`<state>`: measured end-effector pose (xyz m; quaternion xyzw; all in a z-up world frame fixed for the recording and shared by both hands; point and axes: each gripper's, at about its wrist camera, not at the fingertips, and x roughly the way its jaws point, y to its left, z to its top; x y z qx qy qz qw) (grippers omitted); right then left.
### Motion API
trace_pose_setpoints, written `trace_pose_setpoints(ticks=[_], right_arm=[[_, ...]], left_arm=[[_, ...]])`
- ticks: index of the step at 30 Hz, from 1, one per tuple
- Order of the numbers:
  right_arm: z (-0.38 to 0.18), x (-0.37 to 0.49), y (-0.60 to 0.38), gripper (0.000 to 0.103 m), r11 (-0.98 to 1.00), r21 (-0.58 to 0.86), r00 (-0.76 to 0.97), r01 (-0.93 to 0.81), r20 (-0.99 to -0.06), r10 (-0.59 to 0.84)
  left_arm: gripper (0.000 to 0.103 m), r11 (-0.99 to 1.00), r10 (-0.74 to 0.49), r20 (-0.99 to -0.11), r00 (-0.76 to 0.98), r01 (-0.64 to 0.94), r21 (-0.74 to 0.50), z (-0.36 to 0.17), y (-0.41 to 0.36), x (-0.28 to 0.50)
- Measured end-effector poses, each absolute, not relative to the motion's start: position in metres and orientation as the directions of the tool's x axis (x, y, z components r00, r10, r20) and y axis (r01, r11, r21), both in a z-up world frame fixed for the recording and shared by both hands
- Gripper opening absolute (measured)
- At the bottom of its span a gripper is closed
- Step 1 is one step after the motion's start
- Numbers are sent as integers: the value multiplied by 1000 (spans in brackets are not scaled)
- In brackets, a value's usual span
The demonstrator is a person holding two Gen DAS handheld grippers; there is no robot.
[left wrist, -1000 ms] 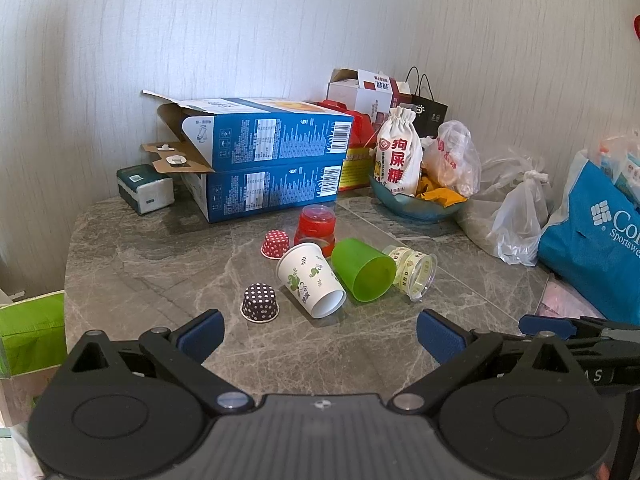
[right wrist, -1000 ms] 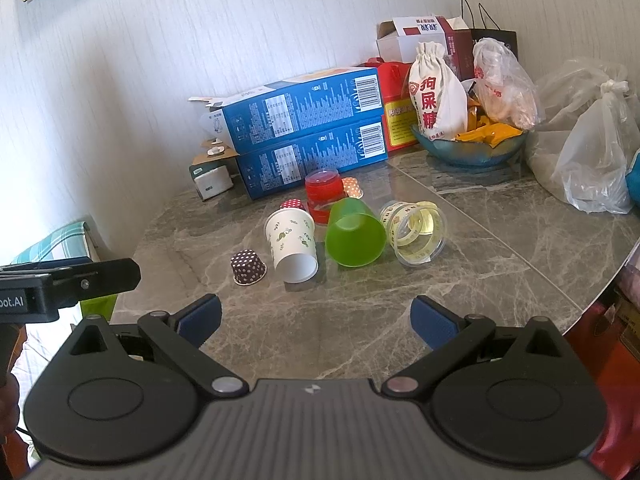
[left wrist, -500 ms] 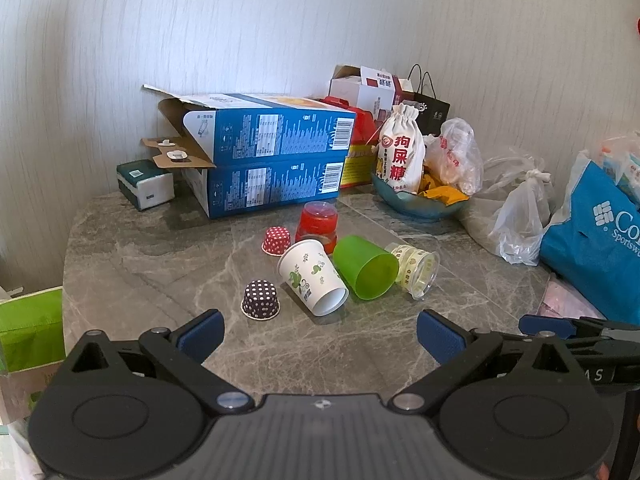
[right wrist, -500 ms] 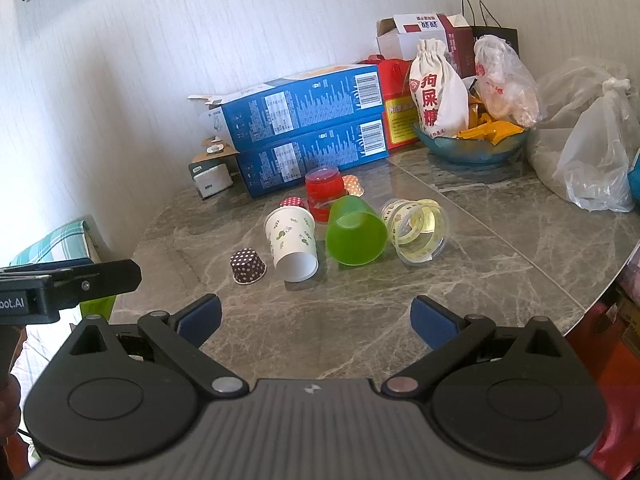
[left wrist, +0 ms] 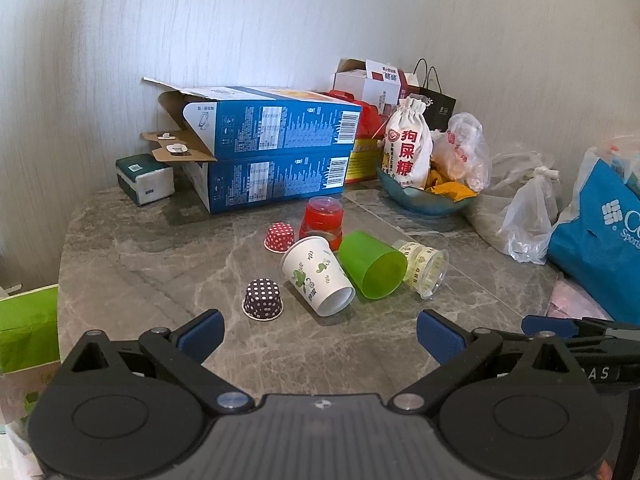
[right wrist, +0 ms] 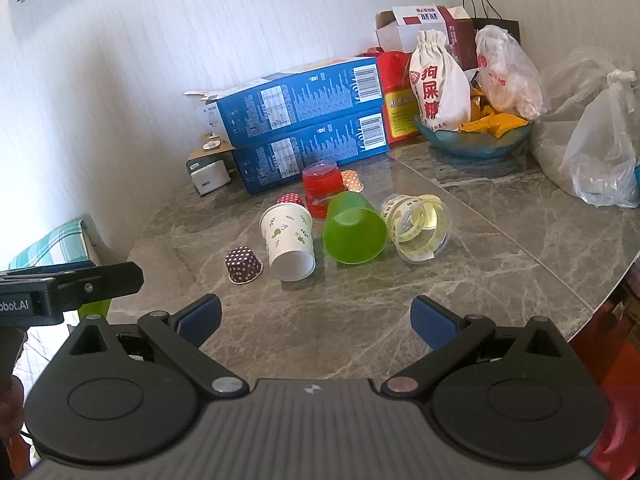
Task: Flip cup upright
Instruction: 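Lower the left gripper onto the tipped green cup and close on it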
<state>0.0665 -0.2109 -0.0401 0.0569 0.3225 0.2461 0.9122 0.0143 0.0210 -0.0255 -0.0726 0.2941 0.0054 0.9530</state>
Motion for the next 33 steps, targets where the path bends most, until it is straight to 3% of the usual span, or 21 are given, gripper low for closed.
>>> trace_pose_setpoints(ticks=[7, 10, 18, 24, 30, 33], right_arm=[[-52, 85, -215, 102, 874, 273, 659, -401, -576, 483], [-58, 95, -218, 102, 876, 274, 653, -397, -587, 479], [-71, 125, -241, 102, 886, 276, 649, -372, -606, 461], [-88, 158, -251, 102, 894, 288, 628, -343, -637, 447], [-90, 198, -239, 102, 917, 231, 596, -325, -703, 389], [-87, 216, -234, 102, 915, 268, 555, -302, -730, 398]], left_arm=[[103, 988, -18, -559, 829, -71, -137, -34, 23, 39], [103, 983, -69, -560, 826, -40, -180, -36, 26, 60], [103, 979, -184, -637, 749, 196, -53, -33, 4, 161], [97, 912, -310, -719, 621, 409, -40, -40, -9, 243], [92, 628, -305, -800, 517, 740, 239, -45, -40, 275], [92, 405, -281, -785, 552, 810, 424, -42, -46, 274]])
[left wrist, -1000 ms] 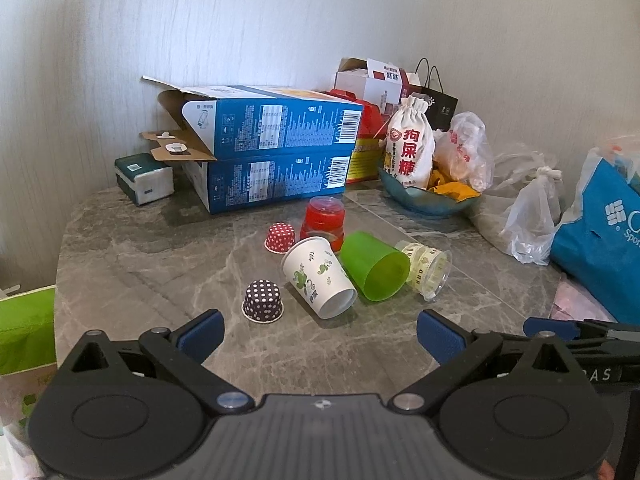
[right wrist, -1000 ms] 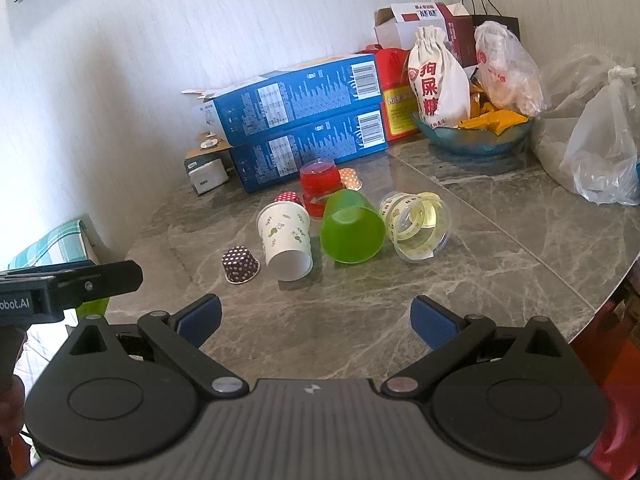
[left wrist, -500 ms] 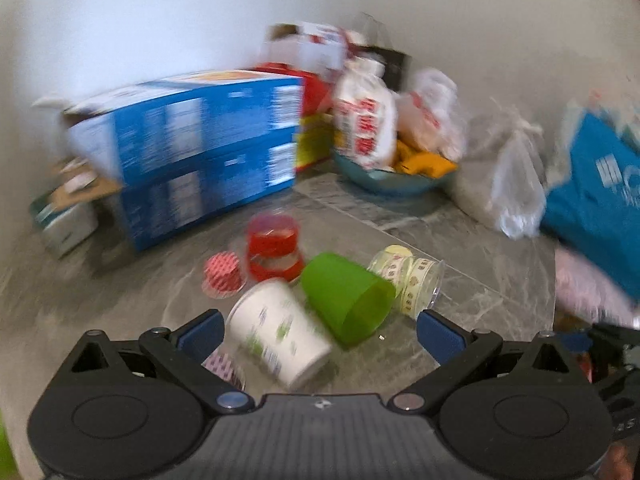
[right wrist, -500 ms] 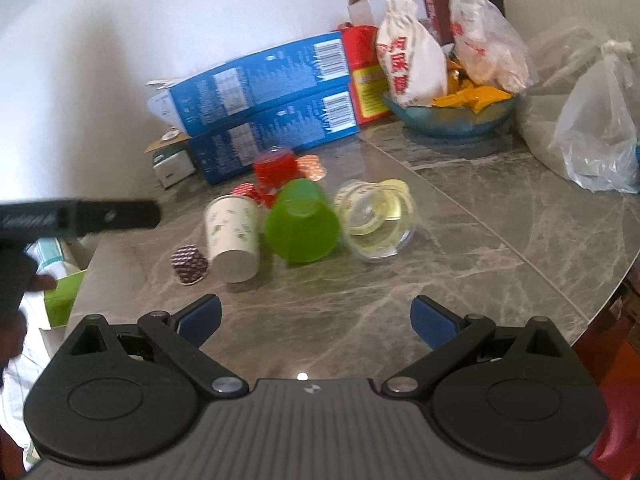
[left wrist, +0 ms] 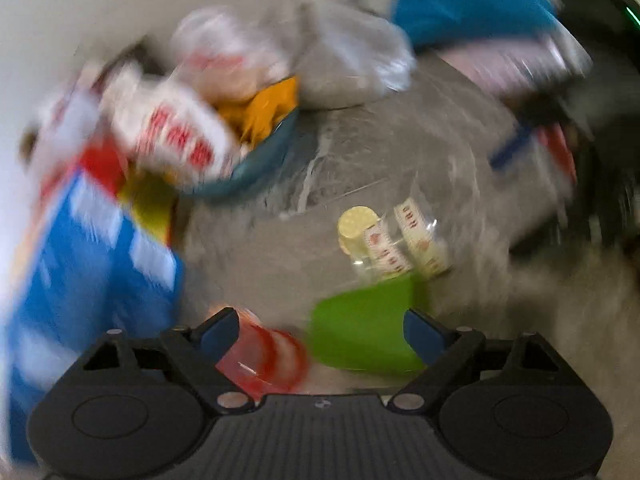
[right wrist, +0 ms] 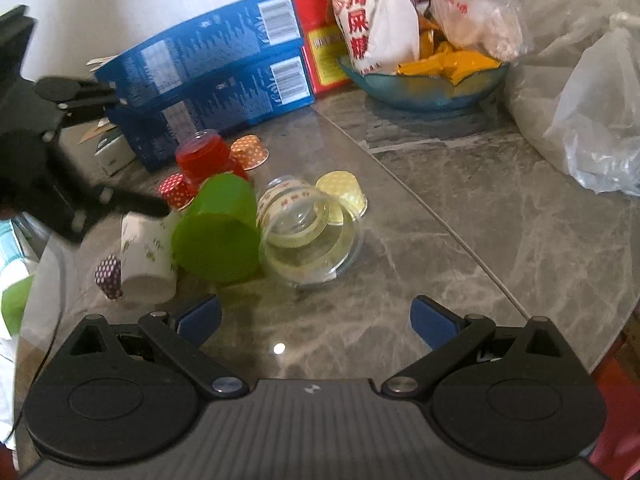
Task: Flip cup upright
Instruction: 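Lower the left gripper onto the tipped green cup and close on it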
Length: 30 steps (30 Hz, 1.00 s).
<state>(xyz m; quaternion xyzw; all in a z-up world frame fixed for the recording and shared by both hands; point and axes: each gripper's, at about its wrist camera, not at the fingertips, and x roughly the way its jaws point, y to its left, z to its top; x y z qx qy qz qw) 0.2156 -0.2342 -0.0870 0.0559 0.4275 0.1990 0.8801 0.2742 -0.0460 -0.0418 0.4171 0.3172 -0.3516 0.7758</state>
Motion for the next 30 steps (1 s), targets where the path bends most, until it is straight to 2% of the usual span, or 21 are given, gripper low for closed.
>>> trace_pose_setpoints(ticks=[2, 7, 13, 15, 17, 21, 30], right_arm=[[-84, 224, -233, 102, 914, 296, 523, -276, -752, 401], [-72, 229, -237, 102, 913, 353, 461, -206, -788, 408], [-64, 222, -251, 102, 919, 380, 424, -108, -819, 388], [-68, 218, -258, 102, 917, 392, 410, -77, -826, 387], [-73, 215, -261, 102, 921, 387, 392, -42, -841, 372], [-87, 209, -255, 102, 921, 389, 339, -29, -863, 376], [-91, 205, -251, 102, 910, 414, 326, -21, -858, 398]], left_arm=[[92, 281, -268, -811, 519, 848, 449, -40, -52, 282], [92, 6, -217, -912, 348, 935, 355, -43, -74, 303], [90, -261, -109, -967, 231, 932, 252, -72, -91, 307], [86, -324, -77, -977, 198, 922, 212, -83, -95, 305], [85, -372, -50, -983, 179, 910, 184, -93, -97, 303], [78, -414, -25, -983, 184, 893, 178, -107, -97, 302], [70, -335, -50, -980, 194, 921, 199, -112, -94, 312]])
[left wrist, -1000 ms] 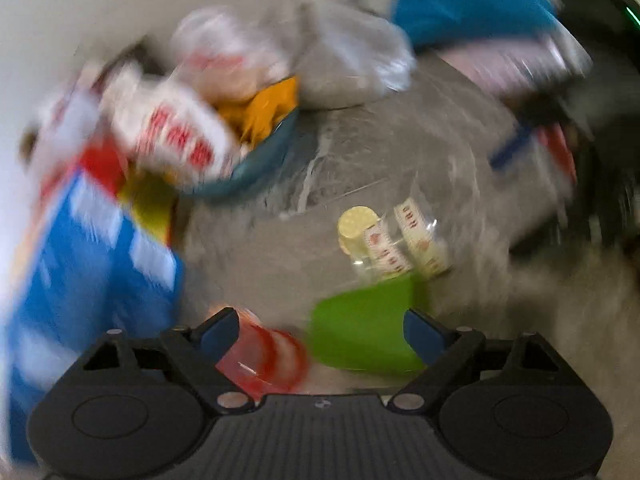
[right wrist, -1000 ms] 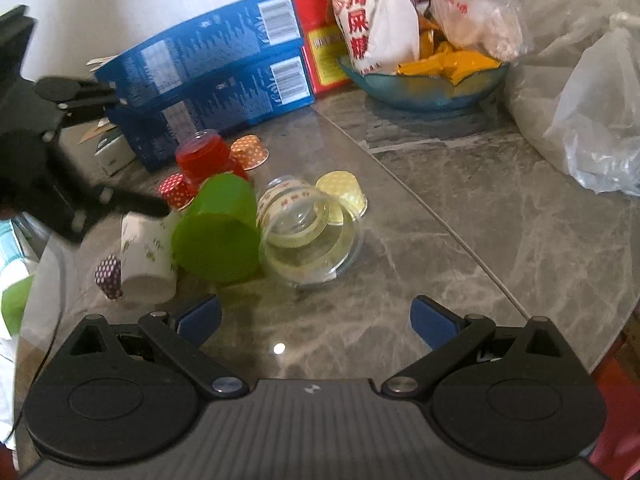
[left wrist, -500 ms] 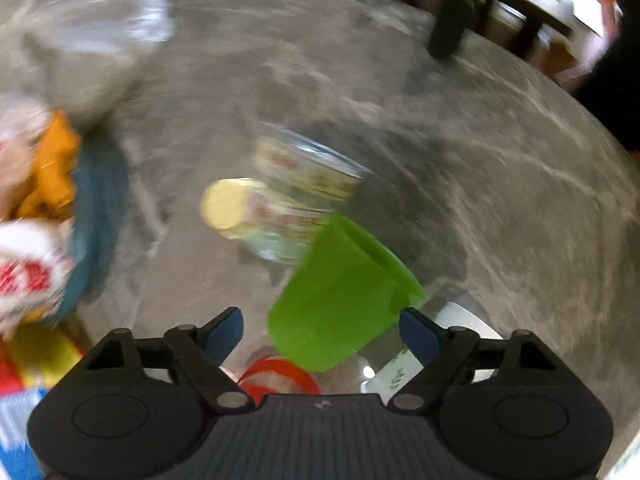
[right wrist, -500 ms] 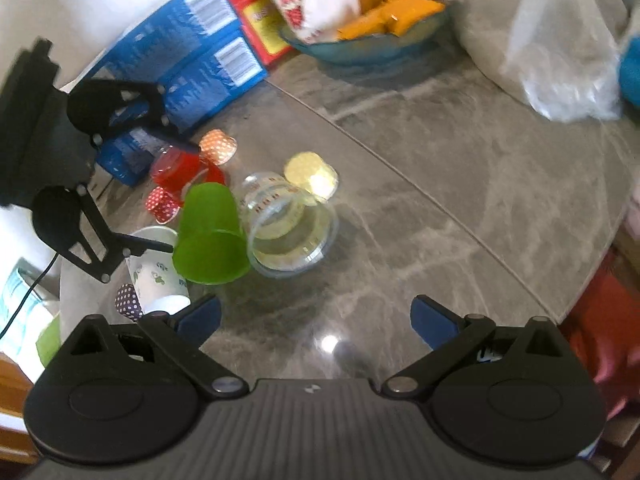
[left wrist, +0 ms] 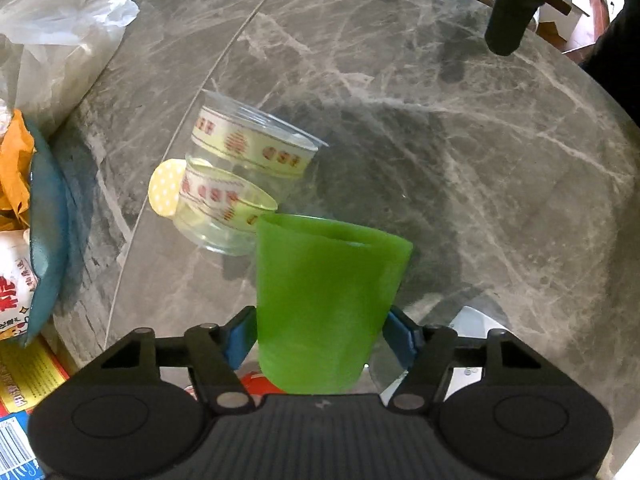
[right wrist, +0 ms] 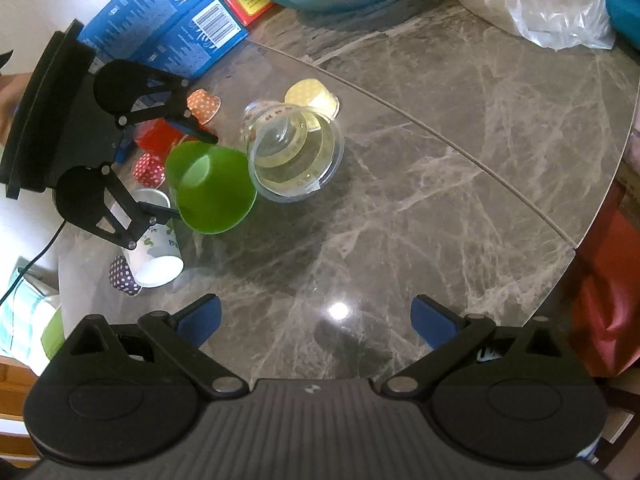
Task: Flip cup upright
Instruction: 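Lower the left gripper onto the tipped green cup and close on it, then lift the green cup with the left gripper and rotate it toward the right gripper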
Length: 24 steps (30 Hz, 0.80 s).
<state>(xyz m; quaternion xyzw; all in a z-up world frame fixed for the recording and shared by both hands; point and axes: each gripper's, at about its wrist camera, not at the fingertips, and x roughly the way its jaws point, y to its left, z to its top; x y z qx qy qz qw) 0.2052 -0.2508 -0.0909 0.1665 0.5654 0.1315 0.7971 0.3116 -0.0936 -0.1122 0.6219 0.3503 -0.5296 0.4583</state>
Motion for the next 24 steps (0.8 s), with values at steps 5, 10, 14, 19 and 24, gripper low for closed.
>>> trace_pose_setpoints(ticks=[5, 10, 14, 19, 24], right_arm=[[-91, 205, -245, 102, 910, 413, 312, -38, -860, 403], [-91, 204, -240, 102, 908, 417, 307, -47, -859, 410], [-89, 204, -240, 102, 907, 417, 309, -50, -858, 411], [-82, 198, -245, 102, 906, 421, 330, -36, -851, 408], [-72, 193, -250, 102, 912, 410, 346, -26, -852, 393]], left_arm=[[70, -287, -96, -975, 203, 932, 222, -109, -95, 314], [70, -226, -98, -976, 196, 950, 214, -106, -97, 311], [69, -82, -122, -974, 191, 976, 202, -92, -97, 316], [69, 127, -184, -964, 191, 977, 169, -67, -92, 314], [69, 437, -225, -955, 194, 896, 79, -56, -68, 296]])
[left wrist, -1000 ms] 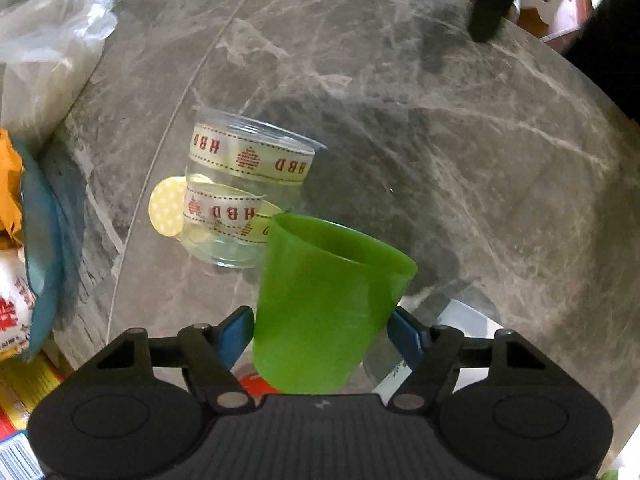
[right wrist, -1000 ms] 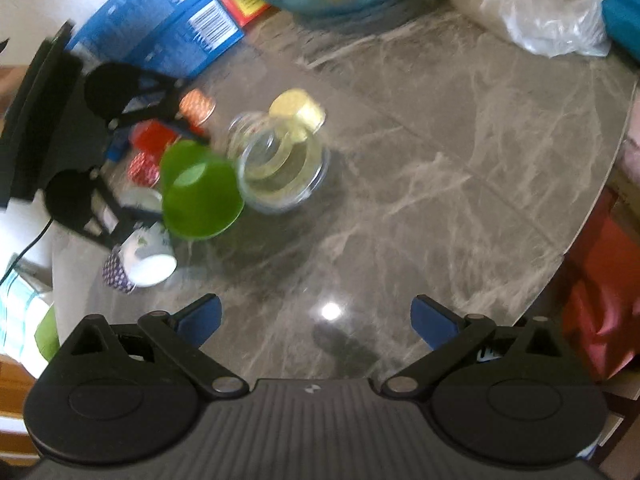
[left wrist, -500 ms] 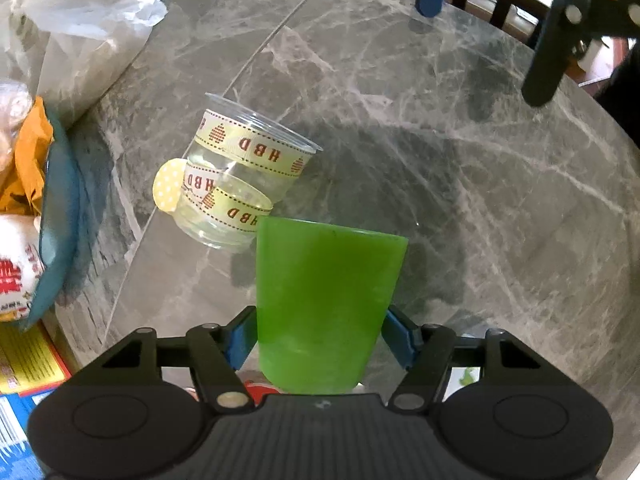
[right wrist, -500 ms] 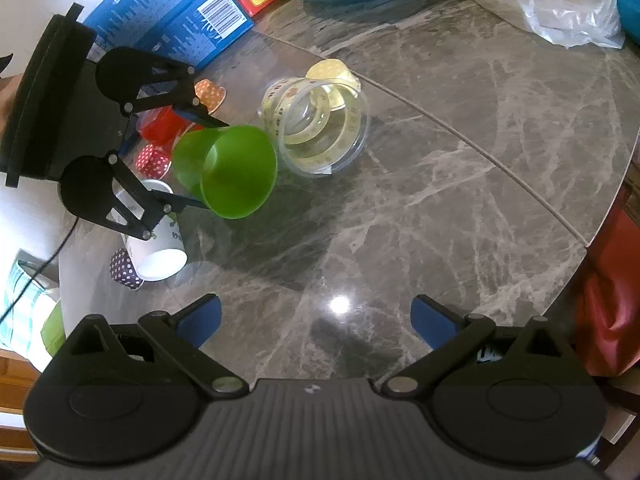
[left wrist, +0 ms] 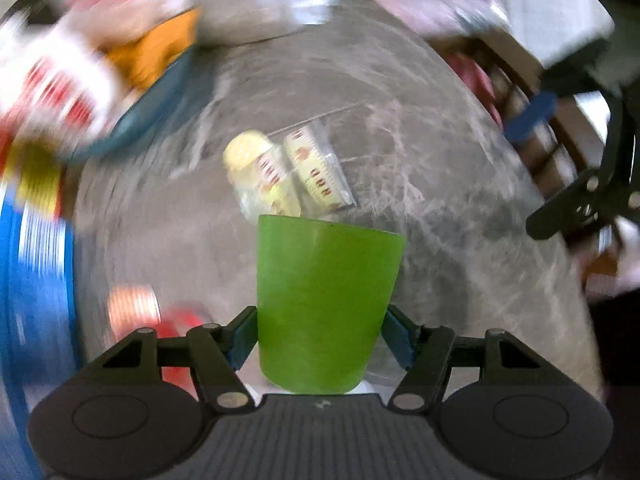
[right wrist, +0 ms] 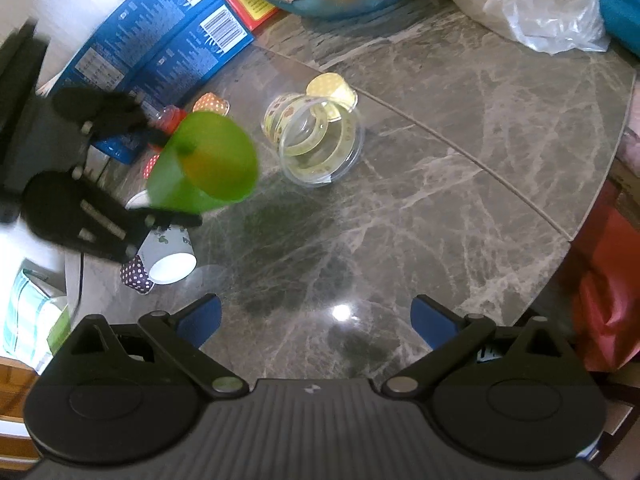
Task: Flip cup upright
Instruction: 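Lift the green cup with the left gripper and rotate it toward the right gripper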
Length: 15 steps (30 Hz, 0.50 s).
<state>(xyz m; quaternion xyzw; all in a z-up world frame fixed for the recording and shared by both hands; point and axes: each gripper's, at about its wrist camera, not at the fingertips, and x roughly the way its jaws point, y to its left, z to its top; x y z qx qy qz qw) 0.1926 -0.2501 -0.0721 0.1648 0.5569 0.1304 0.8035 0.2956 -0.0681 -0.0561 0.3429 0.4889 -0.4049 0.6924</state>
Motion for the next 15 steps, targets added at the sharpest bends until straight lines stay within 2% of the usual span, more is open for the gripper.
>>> trace_pose_setpoints(ticks=[4, 7, 12, 15], right_arm=[[-65, 190, -254, 102, 914, 406, 357, -20, -851, 386], [-63, 191, -253, 102, 908, 418, 354, -15, -848, 396], [-61, 194, -238, 102, 901, 431, 352, -41, -838, 417], [-60, 196, -226, 102, 904, 423, 343, -58, -842, 416]], left_arm=[[69, 719, -277, -944, 182, 691, -78, -48, -36, 265], [69, 849, -315, -922, 227, 502, -167, -44, -21, 232], [69, 949, -296, -918, 265, 193, -250, -70, -13, 190], [69, 955, -297, -915, 274, 71, -288, -87, -9, 179]])
